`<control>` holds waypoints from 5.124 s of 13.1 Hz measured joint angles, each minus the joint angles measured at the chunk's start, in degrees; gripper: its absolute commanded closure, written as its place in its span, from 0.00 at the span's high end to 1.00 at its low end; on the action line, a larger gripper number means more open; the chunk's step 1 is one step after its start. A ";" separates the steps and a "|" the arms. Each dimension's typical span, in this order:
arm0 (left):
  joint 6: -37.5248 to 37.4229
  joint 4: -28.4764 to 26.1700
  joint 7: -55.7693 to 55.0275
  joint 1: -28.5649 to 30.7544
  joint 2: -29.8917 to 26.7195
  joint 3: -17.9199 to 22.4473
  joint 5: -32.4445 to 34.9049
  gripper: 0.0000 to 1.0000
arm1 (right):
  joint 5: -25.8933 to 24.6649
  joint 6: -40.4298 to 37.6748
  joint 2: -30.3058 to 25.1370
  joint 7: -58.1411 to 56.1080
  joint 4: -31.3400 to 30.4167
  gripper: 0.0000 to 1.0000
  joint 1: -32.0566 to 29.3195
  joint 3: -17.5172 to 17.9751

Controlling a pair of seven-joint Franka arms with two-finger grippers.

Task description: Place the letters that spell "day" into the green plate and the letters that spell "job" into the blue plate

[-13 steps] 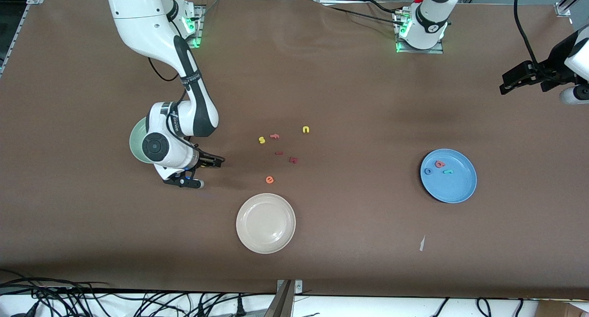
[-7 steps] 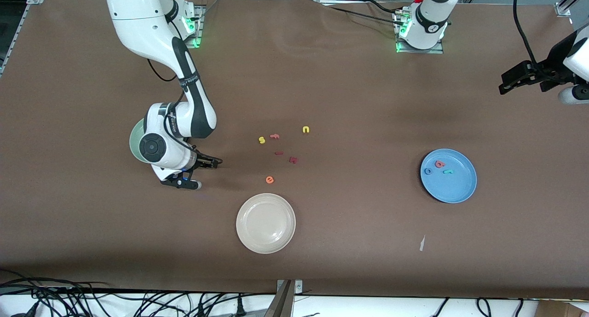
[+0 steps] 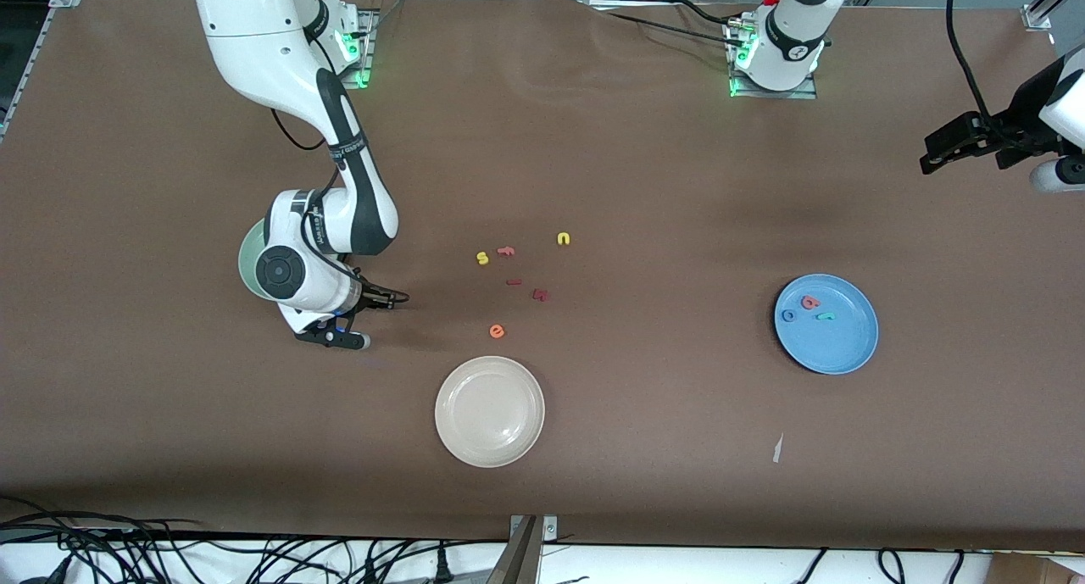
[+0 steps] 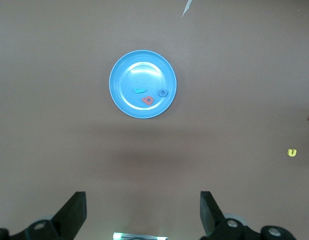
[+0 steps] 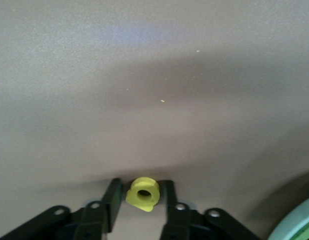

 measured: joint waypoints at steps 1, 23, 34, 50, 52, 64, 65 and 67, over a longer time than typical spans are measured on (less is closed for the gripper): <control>0.00 0.00 0.00 0.00 0.00 0.00 0.00 1.00 | 0.03 0.00 0.00 0.00 0.00 0.30 0.00 0.00; -0.32 0.01 0.00 0.04 0.08 0.18 0.00 1.00 | -1.16 -17.59 -8.39 -8.90 0.82 0.13 -1.43 -7.80; -0.38 0.03 0.00 -0.03 0.08 0.04 0.00 1.00 | -1.55 -1.52 -14.67 -15.91 -17.24 1.00 -1.35 -8.12; -0.73 0.04 0.00 -0.04 0.08 0.04 0.00 1.00 | -1.55 -7.87 -12.35 -4.42 -0.15 1.00 6.93 -7.81; -0.73 0.05 0.00 -0.04 0.08 0.04 0.00 1.00 | -1.55 -8.24 -11.81 -1.51 1.74 1.00 8.61 -7.79; -0.84 0.05 0.00 -0.04 0.08 0.02 0.00 1.00 | -1.54 -9.21 -8.91 4.70 6.70 1.00 10.82 -6.18; -0.85 0.05 0.00 -0.04 0.08 0.02 0.00 1.00 | -1.55 -9.64 -8.85 4.68 6.72 1.00 10.78 -6.23; -0.87 0.05 0.00 -0.03 0.08 0.02 0.00 1.00 | -1.55 -11.92 -8.85 4.64 7.20 1.00 10.63 -6.58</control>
